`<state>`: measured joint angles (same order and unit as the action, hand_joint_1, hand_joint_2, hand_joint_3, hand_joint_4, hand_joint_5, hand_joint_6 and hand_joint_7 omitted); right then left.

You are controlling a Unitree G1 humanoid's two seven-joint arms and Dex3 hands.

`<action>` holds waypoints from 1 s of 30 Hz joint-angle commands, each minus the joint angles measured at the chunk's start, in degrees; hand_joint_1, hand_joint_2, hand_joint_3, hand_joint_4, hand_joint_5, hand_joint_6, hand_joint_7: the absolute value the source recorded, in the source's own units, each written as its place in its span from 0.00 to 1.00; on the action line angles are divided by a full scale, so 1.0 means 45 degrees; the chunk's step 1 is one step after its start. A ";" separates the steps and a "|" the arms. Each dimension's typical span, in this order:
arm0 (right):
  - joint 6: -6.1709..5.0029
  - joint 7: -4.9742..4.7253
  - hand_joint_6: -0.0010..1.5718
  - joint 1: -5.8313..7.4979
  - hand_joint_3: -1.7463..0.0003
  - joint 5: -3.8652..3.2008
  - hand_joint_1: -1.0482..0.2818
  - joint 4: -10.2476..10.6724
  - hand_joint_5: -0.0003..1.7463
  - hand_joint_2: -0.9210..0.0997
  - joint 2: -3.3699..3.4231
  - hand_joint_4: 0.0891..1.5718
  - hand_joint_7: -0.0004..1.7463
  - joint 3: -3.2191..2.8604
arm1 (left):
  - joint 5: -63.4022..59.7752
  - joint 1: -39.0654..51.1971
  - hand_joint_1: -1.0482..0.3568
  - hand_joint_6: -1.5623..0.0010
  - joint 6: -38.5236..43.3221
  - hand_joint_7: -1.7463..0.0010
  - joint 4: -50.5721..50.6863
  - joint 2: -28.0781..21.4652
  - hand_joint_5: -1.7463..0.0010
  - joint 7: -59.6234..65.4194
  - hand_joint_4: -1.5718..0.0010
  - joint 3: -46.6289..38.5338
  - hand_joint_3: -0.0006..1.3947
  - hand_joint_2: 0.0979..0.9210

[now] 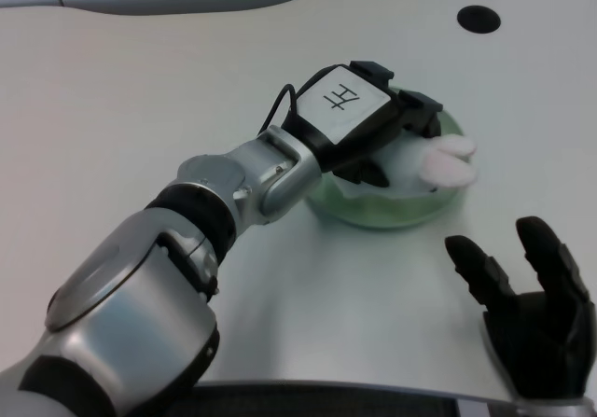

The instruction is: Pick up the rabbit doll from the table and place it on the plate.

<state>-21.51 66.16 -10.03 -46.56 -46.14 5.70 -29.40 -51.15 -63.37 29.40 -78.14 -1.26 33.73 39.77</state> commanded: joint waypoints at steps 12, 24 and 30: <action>0.0060 0.0119 0.56 0.1050 0.89 -0.0196 0.17 0.0711 0.00 0.00 0.1436 0.57 0.00 0.0240 | -0.0696 0.0051 0.31 0.79 -0.1901 0.99 -0.0085 0.0020 0.73 0.0135 1.00 0.0969 0.00 0.92; 0.0245 0.0113 0.56 0.0907 0.90 -0.0239 0.18 0.0557 0.00 0.00 0.1320 0.57 0.00 0.0320 | -0.0025 0.0198 0.17 0.86 -0.1406 1.00 -0.0001 -0.0152 0.81 -0.0363 1.00 0.0424 0.01 0.96; 0.0262 0.0111 0.56 0.0909 0.91 -0.0233 0.18 0.0566 0.00 0.00 0.1321 0.57 0.00 0.0313 | 0.0036 0.0196 0.17 0.86 -0.1401 1.00 0.0011 -0.0161 0.81 -0.0391 1.00 0.0457 0.01 0.96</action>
<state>-20.48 66.74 -7.46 -47.26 -43.65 5.19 -28.81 -51.32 -63.13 22.83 -78.26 -1.65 32.39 42.04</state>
